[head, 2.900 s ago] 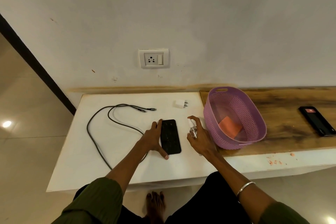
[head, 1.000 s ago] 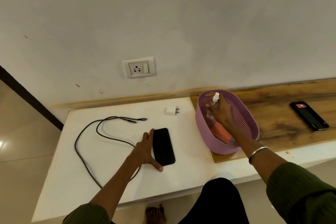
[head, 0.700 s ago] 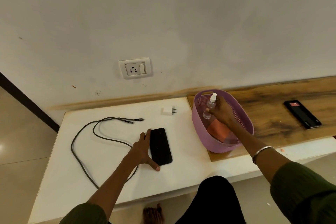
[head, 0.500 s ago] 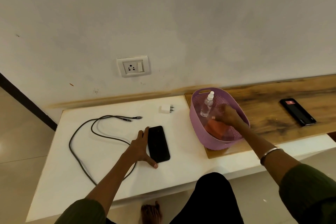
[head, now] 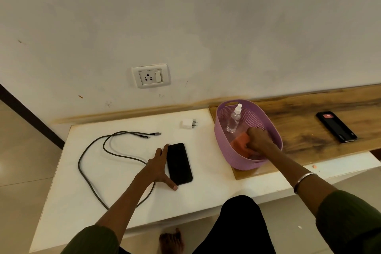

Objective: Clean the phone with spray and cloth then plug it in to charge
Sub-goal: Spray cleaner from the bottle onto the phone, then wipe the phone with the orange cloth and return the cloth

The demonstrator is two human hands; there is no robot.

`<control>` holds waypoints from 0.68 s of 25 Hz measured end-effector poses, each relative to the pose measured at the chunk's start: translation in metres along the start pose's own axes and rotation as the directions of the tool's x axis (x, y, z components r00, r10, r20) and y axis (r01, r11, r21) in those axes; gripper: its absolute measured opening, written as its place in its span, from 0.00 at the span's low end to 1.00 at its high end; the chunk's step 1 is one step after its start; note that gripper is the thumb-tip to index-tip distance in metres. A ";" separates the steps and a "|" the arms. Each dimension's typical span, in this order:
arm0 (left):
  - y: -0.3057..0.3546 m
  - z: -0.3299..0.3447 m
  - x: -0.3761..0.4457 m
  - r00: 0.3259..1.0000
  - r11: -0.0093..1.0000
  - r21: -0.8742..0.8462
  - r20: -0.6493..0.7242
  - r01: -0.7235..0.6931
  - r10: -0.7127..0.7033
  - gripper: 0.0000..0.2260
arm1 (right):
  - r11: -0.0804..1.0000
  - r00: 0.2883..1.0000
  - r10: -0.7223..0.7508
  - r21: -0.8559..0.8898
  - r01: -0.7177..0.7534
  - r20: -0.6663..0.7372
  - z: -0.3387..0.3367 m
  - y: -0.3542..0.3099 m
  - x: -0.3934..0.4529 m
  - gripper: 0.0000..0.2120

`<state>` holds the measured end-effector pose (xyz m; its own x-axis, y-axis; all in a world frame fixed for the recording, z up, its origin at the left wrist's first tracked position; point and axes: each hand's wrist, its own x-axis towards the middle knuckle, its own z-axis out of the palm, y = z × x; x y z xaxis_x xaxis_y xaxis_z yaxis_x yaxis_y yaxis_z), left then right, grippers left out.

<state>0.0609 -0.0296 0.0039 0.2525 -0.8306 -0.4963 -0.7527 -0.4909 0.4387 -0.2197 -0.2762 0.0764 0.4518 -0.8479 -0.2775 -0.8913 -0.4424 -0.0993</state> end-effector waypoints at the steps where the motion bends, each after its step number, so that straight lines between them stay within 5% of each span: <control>1: -0.001 0.000 0.000 1.000 1.000 -0.005 0.000 0.001 -0.001 0.72 | 1.000 0.999 -0.007 0.029 0.008 -0.037 -0.001 0.000 -0.002 0.10; 9: -0.005 0.008 -0.006 1.000 1.000 -0.014 0.017 0.001 -0.001 0.73 | 0.981 0.969 0.014 0.190 0.034 -0.245 -0.018 0.003 -0.032 0.12; 14: 0.004 0.004 -0.005 1.000 1.000 -0.016 0.003 -0.023 0.023 0.73 | 0.945 0.870 0.081 0.315 0.088 -0.486 -0.056 -0.017 -0.054 0.09; 17: 0.007 -0.001 -0.007 0.999 0.999 -0.023 -0.012 -0.030 0.030 0.72 | 0.894 0.778 0.053 0.376 0.242 -0.627 -0.070 -0.055 -0.076 0.07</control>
<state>0.0544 -0.0274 0.0114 0.2373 -0.8478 -0.4742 -0.7455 -0.4719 0.4706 -0.2020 -0.2082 0.1694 0.3284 -0.8657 0.3778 -0.7022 -0.4913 -0.5153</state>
